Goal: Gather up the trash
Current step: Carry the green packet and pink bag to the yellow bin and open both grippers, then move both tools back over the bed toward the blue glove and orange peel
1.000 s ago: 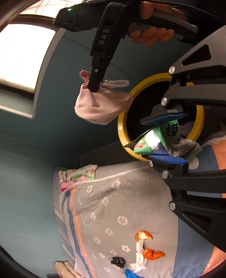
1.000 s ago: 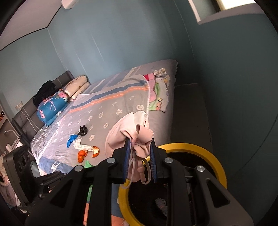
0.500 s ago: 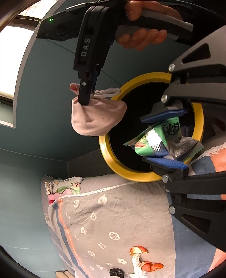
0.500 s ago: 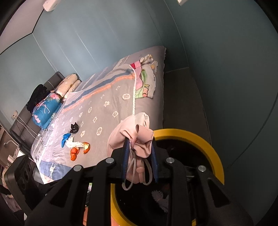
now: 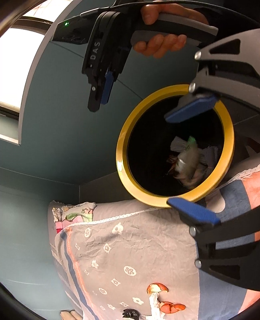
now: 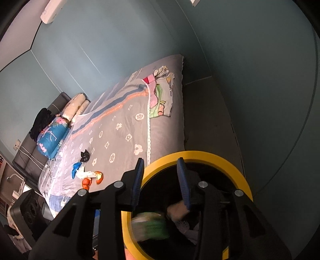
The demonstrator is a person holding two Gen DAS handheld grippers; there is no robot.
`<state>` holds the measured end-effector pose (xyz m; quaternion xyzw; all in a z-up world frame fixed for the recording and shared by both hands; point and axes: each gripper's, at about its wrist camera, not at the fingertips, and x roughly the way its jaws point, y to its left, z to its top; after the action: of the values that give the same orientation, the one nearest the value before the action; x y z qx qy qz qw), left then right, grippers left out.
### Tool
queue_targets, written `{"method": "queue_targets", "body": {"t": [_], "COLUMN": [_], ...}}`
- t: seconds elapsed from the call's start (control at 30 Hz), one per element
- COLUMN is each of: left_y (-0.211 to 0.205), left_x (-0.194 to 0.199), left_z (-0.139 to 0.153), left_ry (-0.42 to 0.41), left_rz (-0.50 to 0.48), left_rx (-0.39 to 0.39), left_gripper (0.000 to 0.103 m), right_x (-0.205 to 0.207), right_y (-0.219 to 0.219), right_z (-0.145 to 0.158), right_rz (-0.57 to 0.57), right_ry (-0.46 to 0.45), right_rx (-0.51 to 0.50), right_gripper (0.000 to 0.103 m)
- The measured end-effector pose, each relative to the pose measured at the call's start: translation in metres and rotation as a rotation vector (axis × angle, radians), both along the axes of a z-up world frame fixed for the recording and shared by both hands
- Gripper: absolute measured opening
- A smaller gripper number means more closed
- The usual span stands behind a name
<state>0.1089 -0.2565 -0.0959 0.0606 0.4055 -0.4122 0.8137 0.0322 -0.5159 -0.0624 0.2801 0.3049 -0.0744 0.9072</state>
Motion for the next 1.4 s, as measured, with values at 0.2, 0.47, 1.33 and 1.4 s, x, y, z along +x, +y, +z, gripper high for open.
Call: {"method": "queue_targets", "body": {"t": [0.2, 0.47, 1.33, 1.4], "left_y": [0.011, 0.048, 0.217, 0.236], "left_x": [0.012, 0.032, 0.118, 0.129], "left_z": [0.001, 0.008, 0.014, 0.013], "left_ry": [0.006, -0.027, -0.074, -0.082], "left_rz": [0.051, 0.142, 0.483, 0.515], "left_rx": [-0.014, -0.035, -0.034, -0.028], "left_gripper": [0.085, 0.088, 0.090, 0.090], "right_x": [0.001, 0.011, 0.119, 0.132], "right_y": [0.003, 0.026, 0.172, 0.184], "right_z": [0.004, 0.015, 0.030, 0.026], "right_rz": [0.004, 0.048, 0.332, 0.346], "right_ry": [-0.025, -0.068, -0.122, -0.108], "right_rx": [-0.006, -0.038, -0.093, -0.096], "right_gripper": [0.048, 0.070, 0.091, 0.091]}}
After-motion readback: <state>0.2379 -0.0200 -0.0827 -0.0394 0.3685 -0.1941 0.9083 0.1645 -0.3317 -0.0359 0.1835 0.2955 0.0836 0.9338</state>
